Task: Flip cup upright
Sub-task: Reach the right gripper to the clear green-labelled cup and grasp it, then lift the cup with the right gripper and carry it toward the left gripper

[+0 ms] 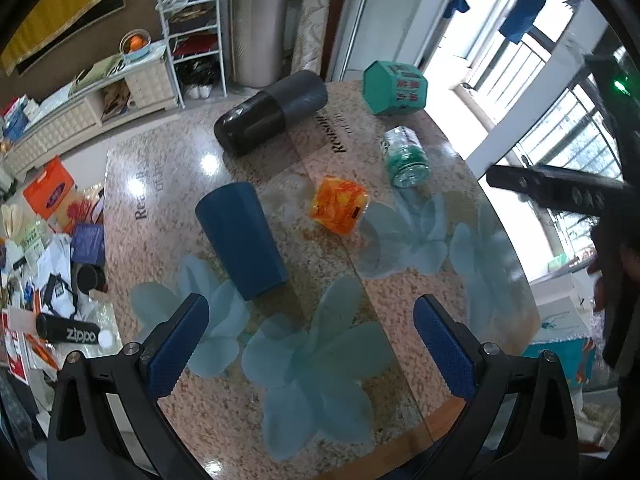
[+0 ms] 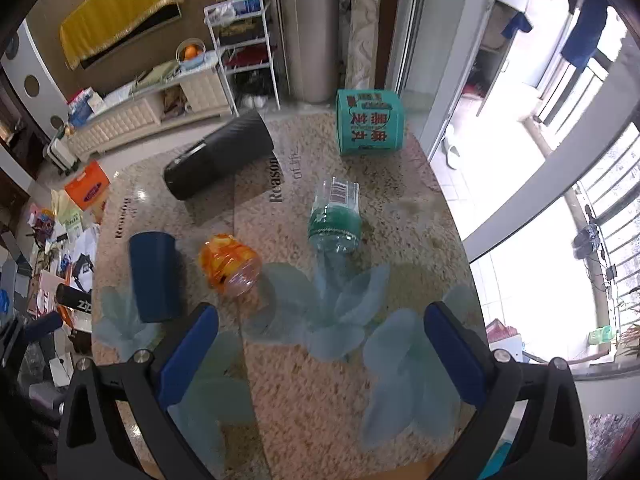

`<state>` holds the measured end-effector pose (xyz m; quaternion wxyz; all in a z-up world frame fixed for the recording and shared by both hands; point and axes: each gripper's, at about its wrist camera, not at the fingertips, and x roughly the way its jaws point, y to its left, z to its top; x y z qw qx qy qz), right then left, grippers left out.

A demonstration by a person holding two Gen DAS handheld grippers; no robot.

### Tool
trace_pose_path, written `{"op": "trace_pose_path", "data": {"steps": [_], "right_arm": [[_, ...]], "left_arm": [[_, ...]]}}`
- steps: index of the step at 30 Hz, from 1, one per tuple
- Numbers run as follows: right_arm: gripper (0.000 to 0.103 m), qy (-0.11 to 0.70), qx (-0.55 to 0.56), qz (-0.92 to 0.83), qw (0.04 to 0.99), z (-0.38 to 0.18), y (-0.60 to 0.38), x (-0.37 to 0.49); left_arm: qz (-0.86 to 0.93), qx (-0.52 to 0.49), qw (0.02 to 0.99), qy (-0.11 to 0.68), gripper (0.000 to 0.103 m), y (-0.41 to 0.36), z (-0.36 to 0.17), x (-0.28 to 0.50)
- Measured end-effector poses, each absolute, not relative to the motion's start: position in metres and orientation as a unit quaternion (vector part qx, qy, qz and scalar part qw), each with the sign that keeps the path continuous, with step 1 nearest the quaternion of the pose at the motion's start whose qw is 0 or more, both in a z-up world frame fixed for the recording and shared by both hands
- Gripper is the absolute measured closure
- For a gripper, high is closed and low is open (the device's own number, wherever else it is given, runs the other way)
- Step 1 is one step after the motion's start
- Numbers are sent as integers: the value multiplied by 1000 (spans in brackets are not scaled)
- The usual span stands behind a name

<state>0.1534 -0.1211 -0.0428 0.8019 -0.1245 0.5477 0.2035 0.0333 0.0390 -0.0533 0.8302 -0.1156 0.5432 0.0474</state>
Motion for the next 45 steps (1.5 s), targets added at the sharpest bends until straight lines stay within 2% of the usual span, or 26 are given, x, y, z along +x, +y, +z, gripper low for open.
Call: {"op": "trace_pose_path", "data": {"steps": [9, 18, 28, 34, 37, 45], "right_arm": [[0, 596, -154, 209, 760, -89, -96, 227], [0, 665, -129, 183, 713, -159, -92, 291], [1, 711, -124, 167, 671, -187, -106, 321], [21, 715, -121, 162, 669, -187, -115, 326], [39, 714, -119, 167, 670, -190, -113, 324], [40, 693, -109, 194, 685, -147, -113, 309]], "left_arm": [[74, -131, 812, 564, 0, 37, -81, 49], [101, -118, 800, 580, 0, 30, -110, 55], [112, -153, 773, 606, 0, 35, -135, 60], [107, -148, 778, 601, 0, 32, -127, 66], [104, -151, 780, 599, 0, 31, -125, 67], [93, -146, 792, 586, 0, 26, -112, 58]]}}
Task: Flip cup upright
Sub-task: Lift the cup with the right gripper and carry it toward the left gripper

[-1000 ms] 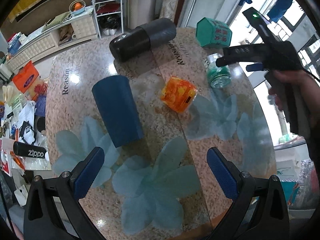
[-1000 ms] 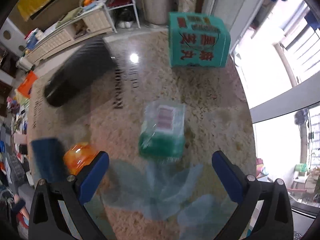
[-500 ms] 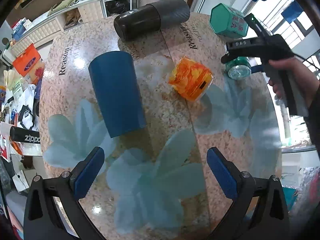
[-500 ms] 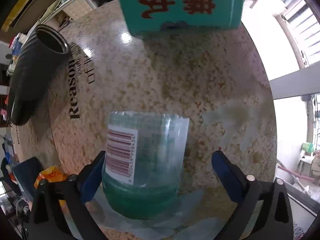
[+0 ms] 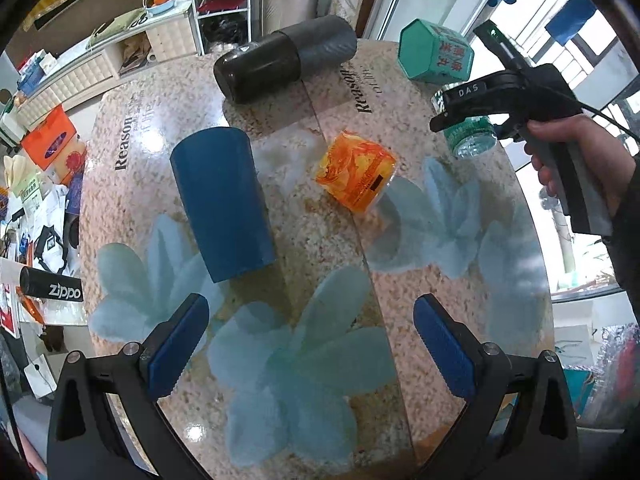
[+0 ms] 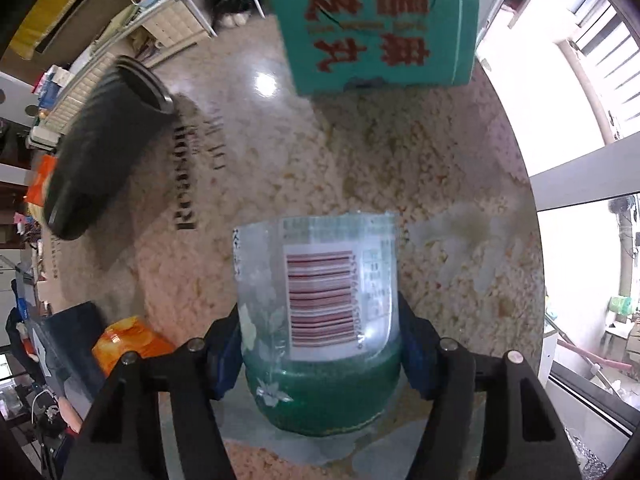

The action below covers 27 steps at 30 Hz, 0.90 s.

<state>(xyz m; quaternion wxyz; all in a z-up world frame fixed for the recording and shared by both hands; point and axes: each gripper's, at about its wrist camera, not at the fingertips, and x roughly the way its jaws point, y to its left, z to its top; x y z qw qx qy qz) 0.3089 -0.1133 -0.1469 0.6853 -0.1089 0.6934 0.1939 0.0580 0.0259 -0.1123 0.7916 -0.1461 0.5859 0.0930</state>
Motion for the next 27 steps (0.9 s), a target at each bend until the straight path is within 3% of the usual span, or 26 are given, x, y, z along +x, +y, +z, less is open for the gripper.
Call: {"op": "trace_pose_path", "data": {"steps": [12, 27], "right_arm": [[40, 653, -99, 248, 709, -64, -131, 222], [40, 671, -119, 259, 684, -116, -115, 90]], "left_arm": [[70, -126, 811, 567, 0, 19, -93, 26], [52, -80, 796, 598, 0, 17, -112, -33]]}}
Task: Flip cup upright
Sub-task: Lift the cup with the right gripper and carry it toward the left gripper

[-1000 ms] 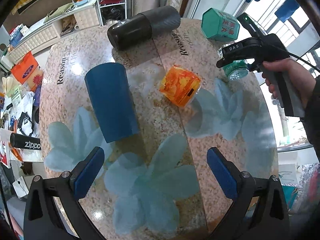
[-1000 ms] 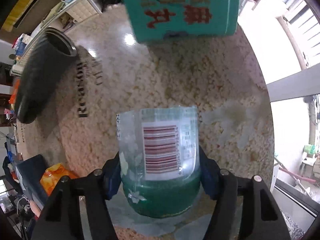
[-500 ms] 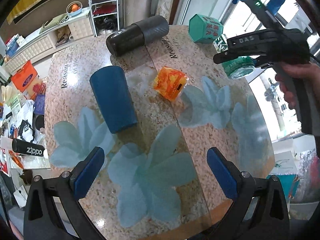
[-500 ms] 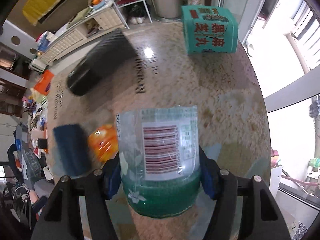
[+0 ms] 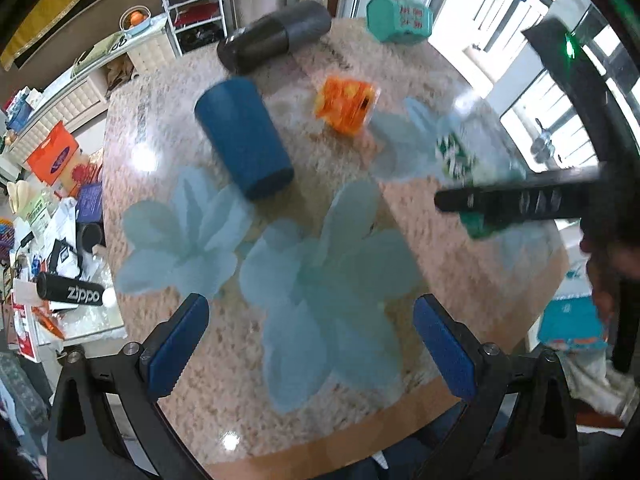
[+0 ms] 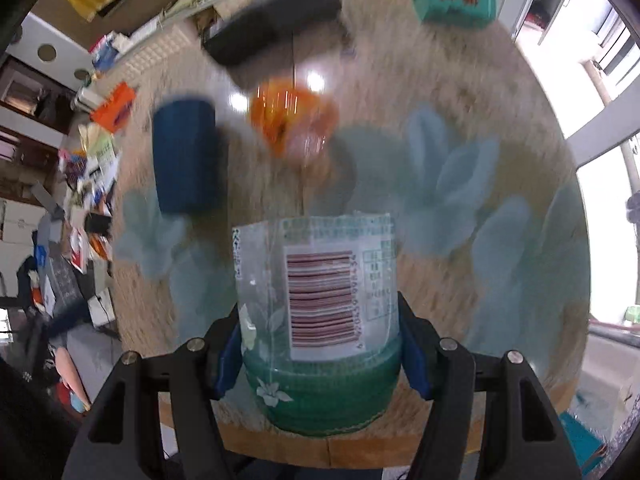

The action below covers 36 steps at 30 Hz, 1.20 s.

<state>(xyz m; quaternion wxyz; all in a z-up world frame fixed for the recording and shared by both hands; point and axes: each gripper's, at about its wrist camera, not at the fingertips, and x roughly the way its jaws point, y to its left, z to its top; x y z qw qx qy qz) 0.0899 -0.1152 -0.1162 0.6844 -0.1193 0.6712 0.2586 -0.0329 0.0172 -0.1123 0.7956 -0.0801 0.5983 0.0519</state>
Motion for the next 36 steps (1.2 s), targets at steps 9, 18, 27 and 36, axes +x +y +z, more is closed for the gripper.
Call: {"op": "trace_pose_path", "data": {"steps": [9, 18, 27, 36], "right_arm": [[40, 693, -154, 239, 663, -176, -90, 59], [40, 696, -172, 228, 659, -193, -78, 67], [39, 693, -185, 220, 661, -211, -63, 77], [0, 687, -188, 223, 666, -216, -48, 84]], "left_arm": [[48, -81, 786, 611, 0, 26, -124, -57], [44, -86, 785, 612, 0, 26, -126, -62], [43, -101, 784, 610, 0, 28, -128, -64], [46, -99, 788, 607, 0, 26, -125, -66]]}}
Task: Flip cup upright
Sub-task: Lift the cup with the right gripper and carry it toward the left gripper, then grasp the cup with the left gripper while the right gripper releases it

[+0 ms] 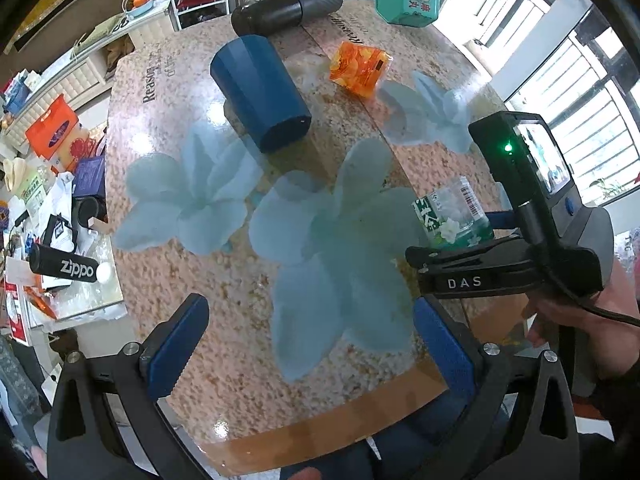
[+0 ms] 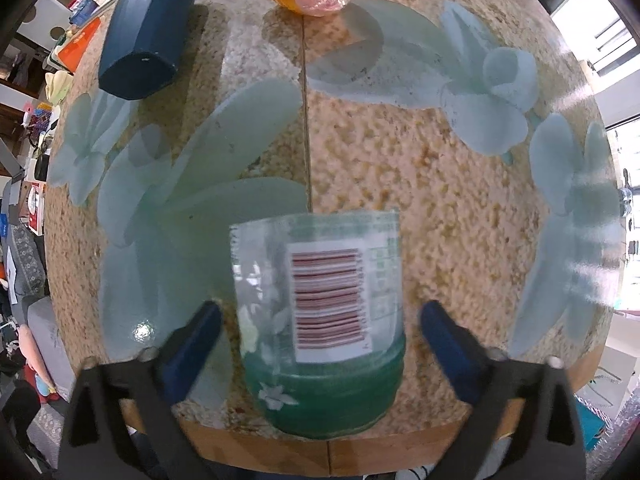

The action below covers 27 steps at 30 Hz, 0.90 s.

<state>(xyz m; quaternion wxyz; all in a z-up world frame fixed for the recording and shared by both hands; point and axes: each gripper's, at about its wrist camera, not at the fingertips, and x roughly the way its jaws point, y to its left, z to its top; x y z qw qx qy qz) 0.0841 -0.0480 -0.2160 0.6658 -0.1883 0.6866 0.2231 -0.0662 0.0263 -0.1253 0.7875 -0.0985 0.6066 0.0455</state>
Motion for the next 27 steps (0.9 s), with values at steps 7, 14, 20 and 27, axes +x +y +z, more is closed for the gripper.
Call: {"op": "trace_pose_path", "data": {"steps": [7, 14, 20, 27], "right_arm": [[0, 677, -178, 226, 677, -210, -38, 76], [0, 653, -148, 228, 707, -172, -42, 78], [0, 628, -120, 218, 737, -139, -75, 76], [0, 606, -98, 207, 762, -101, -155, 82]], "left_arm": [[39, -87, 802, 590, 0, 22, -115, -69], [13, -107, 795, 597, 0, 16, -107, -71], [-21, -130, 786, 604, 0, -2, -93, -59], [-32, -182, 759, 624, 0, -30, -99, -22]]}}
